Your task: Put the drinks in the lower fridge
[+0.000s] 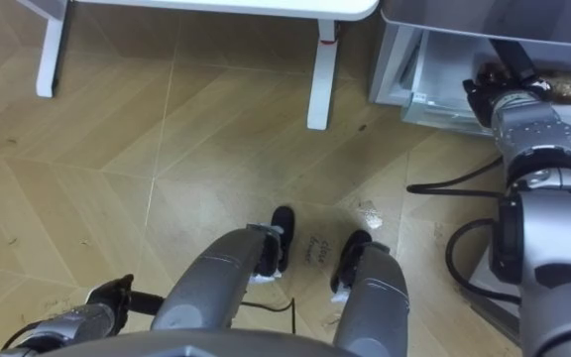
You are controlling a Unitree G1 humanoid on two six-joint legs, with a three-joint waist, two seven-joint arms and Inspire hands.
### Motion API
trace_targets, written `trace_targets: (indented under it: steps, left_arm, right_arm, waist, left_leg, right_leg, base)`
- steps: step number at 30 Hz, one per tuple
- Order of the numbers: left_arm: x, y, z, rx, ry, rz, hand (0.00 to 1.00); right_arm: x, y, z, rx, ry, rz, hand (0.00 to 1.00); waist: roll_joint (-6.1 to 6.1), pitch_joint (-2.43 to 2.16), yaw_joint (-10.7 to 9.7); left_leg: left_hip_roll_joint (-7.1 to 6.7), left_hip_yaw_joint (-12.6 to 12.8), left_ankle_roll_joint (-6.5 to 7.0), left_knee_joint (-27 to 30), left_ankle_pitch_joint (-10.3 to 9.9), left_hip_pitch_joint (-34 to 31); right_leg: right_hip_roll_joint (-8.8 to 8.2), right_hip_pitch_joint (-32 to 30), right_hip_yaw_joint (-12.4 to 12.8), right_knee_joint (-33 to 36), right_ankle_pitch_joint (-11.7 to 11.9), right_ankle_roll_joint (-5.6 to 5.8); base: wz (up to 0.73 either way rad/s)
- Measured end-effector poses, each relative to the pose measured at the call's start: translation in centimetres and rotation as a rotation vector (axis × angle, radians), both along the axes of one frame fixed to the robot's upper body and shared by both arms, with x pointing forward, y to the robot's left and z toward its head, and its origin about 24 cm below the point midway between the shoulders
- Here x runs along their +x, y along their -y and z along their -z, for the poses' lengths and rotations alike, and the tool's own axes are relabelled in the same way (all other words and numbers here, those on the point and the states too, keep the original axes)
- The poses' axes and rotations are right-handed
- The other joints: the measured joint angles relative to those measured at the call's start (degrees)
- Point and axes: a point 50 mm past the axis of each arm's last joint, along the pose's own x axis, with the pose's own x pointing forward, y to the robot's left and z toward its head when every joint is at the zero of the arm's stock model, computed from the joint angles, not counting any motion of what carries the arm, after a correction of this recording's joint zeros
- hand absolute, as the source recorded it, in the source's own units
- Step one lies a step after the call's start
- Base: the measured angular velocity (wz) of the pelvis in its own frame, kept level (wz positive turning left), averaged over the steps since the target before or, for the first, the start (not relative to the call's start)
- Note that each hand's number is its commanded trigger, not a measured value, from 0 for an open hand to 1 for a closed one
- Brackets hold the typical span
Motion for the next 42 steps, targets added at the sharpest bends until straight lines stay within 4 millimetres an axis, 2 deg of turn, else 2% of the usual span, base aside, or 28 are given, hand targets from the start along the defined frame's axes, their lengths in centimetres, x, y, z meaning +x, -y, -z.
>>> trace_targets:
  steps: [10,21,23,24,26,27,30,31,32,33,35,38,40,42]
  left_arm:
    - [0.1,-0.1,-0.1,0.006,0.008,-0.01,0.0]
    - [0.4,-0.6,-0.3,-0.042,0.041,-0.055,0.0]
    - [0.3,-1.0,-0.3,-0.058,0.051,-0.093,0.0]
    - [0.2,-1.2,-0.4,-0.056,0.052,-0.096,0.0]
    - [0.2,-1.6,-0.5,-0.049,0.063,-0.121,0.0]
    - [0.2,-1.6,-0.5,-0.05,0.067,-0.124,0.0]
    - [-0.4,-1.8,-0.4,-0.068,0.071,-0.141,0.0]
    - [-1.0,-1.9,-0.3,-0.073,0.068,-0.154,0.0]
    - [-1.7,-2.0,-0.3,-0.075,0.055,-0.165,0.0]
    - [-2.0,-2.0,-0.2,-0.075,0.048,-0.162,0.0]
    - [-3.1,-2.0,-0.1,-0.076,0.034,-0.176,0.0]
    - [-4.2,-2.1,0.0,-0.058,0.026,-0.203,0.0]
    - [-4.4,-2.1,0.0,-0.05,0.032,-0.209,0.0]
    - [-4.7,-2.2,-0.1,-0.038,0.048,-0.217,0.0]
  right_arm:
    - [-0.6,-0.2,0.9,0.01,-0.028,-0.013,0.0]
    - [-3.1,0.5,3.4,0.008,-0.066,-0.015,0.0]
    - [-4.4,0.8,4.4,0.002,-0.082,-0.011,0.0]
    - [-4.8,0.9,4.8,-0.003,-0.088,-0.011,0.0]
    - [-6.1,0.9,5.9,-0.011,-0.105,-0.015,0.0]
    - [-6.4,0.9,6.2,-0.013,-0.105,-0.017,0.0]
    - [-8.4,0.7,7.7,-0.018,-0.115,-0.038,0.0]
    - [-9.5,0.5,8.5,-0.022,-0.128,-0.051,0.0]
    - [-10.6,0.2,9.3,-0.025,-0.147,-0.057,0.0]
    - [-11.2,0.0,9.7,-0.026,-0.159,-0.06,0.0]
    - [-14.3,-0.4,11.6,-0.01,-0.222,-0.063,0.0]
    - [-17.9,-1.2,13.5,0.016,-0.317,-0.06,0.0]
    - [-19.2,-1.5,14.1,0.004,-0.364,-0.087,0.0]
    - [-20.0,-2.3,14.7,-0.007,-0.401,-0.133,0.0]
  waist:
    - [0.03,0.0,-0.47]
    - [-0.19,-0.19,-0.94]
    - [-1.01,-0.87,-1.19]
    - [-1.16,-0.98,-1.37]
    - [-2.01,-1.54,-1.79]
    - [-2.06,-1.68,-2.01]
    - [-2.0,-2.22,-3.09]
    - [-1.73,-2.57,-3.94]
    - [-1.67,-2.69,-4.23]
    - [-1.65,-2.72,-4.36]
    - [-1.47,-2.82,-5.2]
    - [-1.48,-2.88,-5.88]
    - [-1.39,-2.82,-6.84]
    - [-1.6,-2.52,-7.31]
  left_leg:
    - [0.38,0.16,0.11,-0.17,-0.07,2.61]
    - [0.56,0.16,0.34,-2.82,-0.24,8.47]
    - [0.64,0.31,0.33,-4.07,-0.22,10.55]
    - [0.8,0.32,0.33,-4.37,-0.22,11.2]
    - [1.43,1.01,0.26,-5.86,-0.25,13.94]
    - [1.61,0.97,0.21,-6.15,-0.27,14.48]
    - [2.36,0.87,-0.02,-8.12,-0.46,18.16]
    - [2.43,0.72,-0.09,-9.11,-0.61,19.71]
    - [2.46,0.95,-0.14,-10.15,-0.68,21.5]
    - [2.48,1.05,-0.14,-10.74,-0.68,22.36]
    - [2.4,1.01,-0.14,-12.72,-0.66,25.32]
    - [2.16,1.24,-0.14,-14.48,-0.66,28.13]
    - [2.1,1.14,-0.16,-15.28,-0.66,29.24]
    - [2.03,1.24,-0.26,-16.35,-0.7,30.86]
  right_leg:
    - [0.79,3.34,-0.03,-1.88,0.43,0.68]
    - [1.72,9.67,0.03,-5.29,0.71,1.45]
    - [2.07,11.41,0.29,-6.63,1.03,1.53]
    - [2.08,12.23,0.19,-7.3,1.19,1.54]
    - [3.11,15.25,0.04,-9.96,2.02,1.43]
    - [3.27,16.04,-0.04,-10.72,2.22,1.48]
    - [5.25,20.95,-0.02,-15.68,3.67,1.79]
    - [5.94,23.23,-0.22,-17.91,4.26,1.98]
    - [6.29,25.13,-0.1,-19.76,4.84,2.09]
    - [6.52,25.99,-0.03,-20.56,5.06,2.2]
    - [6.92,29.29,-0.01,-23.49,5.72,2.46]
    - [6.78,31.31,0.06,-24.79,5.58,2.73]
    - [6.8,32.43,-0.04,-25.56,5.58,2.77]
    - [7.0,33.97,0.09,-26.63,5.61,2.8]
  base:
    - [0.01]
    - [-0.01]
    - [-0.1]
    - [-0.12]
    - [-0.14]
    - [-0.09]
    - [-0.07]
    - [-0.08]
    - [-0.1]
    - [-0.15]
    - [-0.03]
    - [-0.02]
    - [-0.02]
    - [-0.04]
